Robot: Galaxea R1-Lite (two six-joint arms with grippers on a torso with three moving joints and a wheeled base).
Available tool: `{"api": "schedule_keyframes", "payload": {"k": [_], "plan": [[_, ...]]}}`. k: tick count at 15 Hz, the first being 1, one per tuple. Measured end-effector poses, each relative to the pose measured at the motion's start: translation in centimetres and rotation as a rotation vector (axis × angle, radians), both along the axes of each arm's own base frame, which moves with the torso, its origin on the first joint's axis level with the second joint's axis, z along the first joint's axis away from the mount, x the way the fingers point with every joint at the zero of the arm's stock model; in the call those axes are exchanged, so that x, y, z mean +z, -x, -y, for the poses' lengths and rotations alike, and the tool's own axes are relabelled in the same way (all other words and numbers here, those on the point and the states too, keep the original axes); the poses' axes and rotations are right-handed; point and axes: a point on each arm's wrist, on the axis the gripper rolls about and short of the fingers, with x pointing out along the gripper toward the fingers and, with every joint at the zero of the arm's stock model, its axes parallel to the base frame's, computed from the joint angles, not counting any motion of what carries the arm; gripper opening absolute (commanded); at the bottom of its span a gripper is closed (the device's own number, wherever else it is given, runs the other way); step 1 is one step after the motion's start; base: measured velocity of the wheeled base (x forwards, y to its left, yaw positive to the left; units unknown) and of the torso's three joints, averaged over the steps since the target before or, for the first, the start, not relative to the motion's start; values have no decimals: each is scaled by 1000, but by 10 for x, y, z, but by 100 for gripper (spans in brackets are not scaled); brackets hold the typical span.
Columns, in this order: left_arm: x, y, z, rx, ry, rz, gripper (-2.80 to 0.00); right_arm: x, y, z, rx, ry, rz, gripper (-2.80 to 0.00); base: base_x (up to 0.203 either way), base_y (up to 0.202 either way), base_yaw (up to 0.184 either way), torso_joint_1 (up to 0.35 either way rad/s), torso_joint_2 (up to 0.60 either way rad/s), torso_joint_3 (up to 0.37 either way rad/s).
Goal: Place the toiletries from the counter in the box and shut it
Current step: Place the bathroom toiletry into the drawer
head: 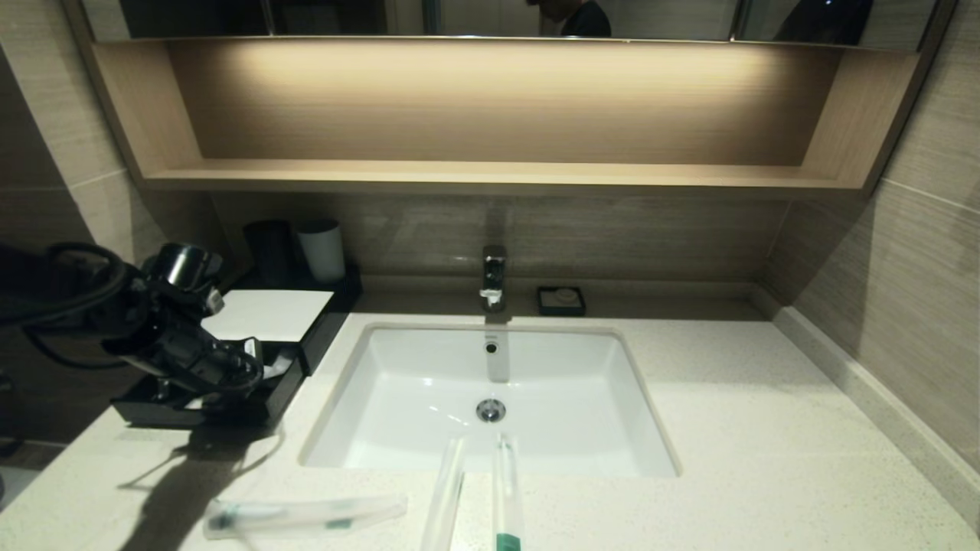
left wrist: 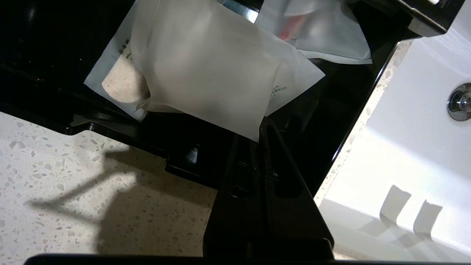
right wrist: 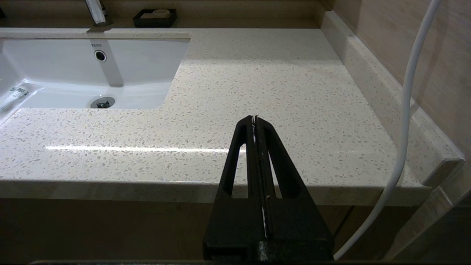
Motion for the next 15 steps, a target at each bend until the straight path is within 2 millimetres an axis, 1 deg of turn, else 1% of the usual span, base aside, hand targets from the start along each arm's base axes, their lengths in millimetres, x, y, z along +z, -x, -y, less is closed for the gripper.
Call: {"api": "schedule_keyframes", "payload": {"k": [10,15], "plan": [[-9,-6,0,13,12,-21,-280,0,0,0,0,0,0,-280,0,0,0,0,0,0],[-10,-10,0,26,21,-18,-280,0,0,0,0,0,0,-280,0,0,0,0,0,0]]}}
